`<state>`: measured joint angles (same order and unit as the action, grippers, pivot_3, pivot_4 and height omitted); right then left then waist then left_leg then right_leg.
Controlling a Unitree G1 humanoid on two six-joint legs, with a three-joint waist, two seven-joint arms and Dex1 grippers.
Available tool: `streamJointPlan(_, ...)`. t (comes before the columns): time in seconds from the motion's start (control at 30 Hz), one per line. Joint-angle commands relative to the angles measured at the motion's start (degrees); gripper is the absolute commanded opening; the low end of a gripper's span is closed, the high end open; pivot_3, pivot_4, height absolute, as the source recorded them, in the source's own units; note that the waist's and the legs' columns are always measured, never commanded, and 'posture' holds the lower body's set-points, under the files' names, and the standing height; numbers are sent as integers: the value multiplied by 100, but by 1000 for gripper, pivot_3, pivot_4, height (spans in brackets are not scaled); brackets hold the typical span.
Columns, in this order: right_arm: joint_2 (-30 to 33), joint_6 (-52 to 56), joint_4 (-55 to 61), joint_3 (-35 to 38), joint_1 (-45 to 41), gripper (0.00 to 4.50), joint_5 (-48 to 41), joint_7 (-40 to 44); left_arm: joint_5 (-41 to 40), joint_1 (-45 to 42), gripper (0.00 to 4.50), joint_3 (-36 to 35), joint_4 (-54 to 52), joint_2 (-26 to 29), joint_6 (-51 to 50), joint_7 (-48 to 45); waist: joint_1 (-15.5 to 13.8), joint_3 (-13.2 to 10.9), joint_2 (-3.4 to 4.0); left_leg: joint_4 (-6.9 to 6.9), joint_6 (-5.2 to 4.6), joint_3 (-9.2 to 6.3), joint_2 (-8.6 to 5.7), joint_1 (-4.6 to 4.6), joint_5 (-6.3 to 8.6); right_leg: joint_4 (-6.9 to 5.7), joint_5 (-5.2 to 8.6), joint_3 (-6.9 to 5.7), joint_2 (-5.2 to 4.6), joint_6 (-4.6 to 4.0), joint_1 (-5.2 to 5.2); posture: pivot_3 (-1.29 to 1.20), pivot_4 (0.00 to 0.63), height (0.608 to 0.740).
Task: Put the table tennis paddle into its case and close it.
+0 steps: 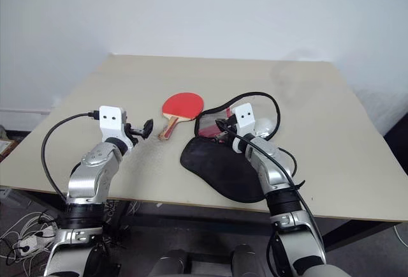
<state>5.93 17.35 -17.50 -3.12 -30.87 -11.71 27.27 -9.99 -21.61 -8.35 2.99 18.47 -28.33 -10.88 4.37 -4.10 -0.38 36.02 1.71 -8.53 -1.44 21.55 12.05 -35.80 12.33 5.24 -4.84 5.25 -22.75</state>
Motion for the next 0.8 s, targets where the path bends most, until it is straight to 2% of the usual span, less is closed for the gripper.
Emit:
streamJointPlan(0.03,-61,-230,97,64,-118,0,-24,-36,-34,-296,4454,-117,-210,113,36,-50,-3,0,0,0,1,0,0,0,0,0,0,0,0,0,0,0,0,740)
streamJointPlan(0.8,93,-87,203,263,-113,0,-150,43,54,-213,4454,6,-134,-200,192,91,0,1,0,-4,4,0,0,-1,-2,2,-2,0,0,-2,0,0,0,740)
